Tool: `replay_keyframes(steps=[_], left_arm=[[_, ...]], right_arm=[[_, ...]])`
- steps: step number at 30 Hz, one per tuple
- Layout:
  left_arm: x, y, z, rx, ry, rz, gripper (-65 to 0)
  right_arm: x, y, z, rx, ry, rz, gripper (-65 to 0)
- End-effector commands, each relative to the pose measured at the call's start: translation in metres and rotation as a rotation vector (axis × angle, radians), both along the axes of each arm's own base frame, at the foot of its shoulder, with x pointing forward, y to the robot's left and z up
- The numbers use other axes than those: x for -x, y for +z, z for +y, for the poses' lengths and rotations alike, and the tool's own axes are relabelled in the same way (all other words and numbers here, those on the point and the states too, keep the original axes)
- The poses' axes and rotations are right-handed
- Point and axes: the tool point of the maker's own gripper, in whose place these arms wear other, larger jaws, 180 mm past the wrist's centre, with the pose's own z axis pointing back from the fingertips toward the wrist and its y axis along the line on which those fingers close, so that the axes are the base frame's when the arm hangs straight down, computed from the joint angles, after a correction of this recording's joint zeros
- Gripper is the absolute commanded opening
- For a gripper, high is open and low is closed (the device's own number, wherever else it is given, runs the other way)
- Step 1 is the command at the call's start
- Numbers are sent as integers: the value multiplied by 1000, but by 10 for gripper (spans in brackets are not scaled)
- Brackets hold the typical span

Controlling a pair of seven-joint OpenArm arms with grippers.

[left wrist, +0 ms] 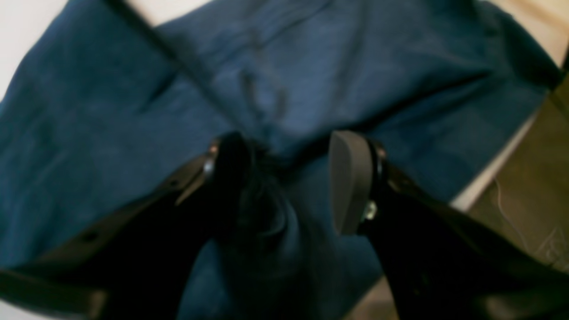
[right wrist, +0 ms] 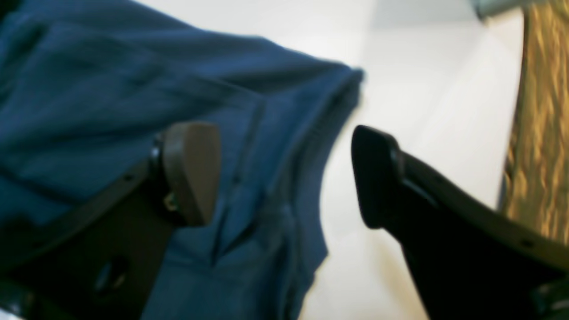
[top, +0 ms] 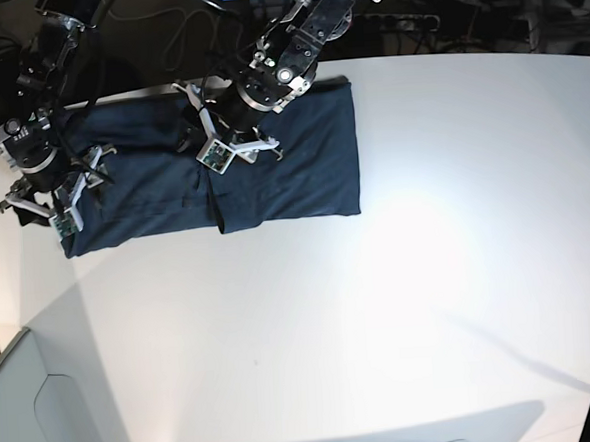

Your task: Fold the T-shirt properly

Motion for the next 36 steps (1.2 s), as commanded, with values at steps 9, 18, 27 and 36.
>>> replay_keyframes(steps=[9, 18, 27, 36], left_arm=[[-7, 68, -13, 133, -8, -135, -350], [-23, 63, 71, 19, 105, -194, -350], [-67, 54, 189, -78, 432, -195, -350], [-72, 34, 276, -6, 696, -79, -350]], right_arm=[[-21, -6, -21, -72, -69, -28, -164], [-15, -42, -42, -170, -173, 45, -164], [0, -85, -30, -253, -185, 156, -168], [7, -98, -24, -282, -191, 194, -364]])
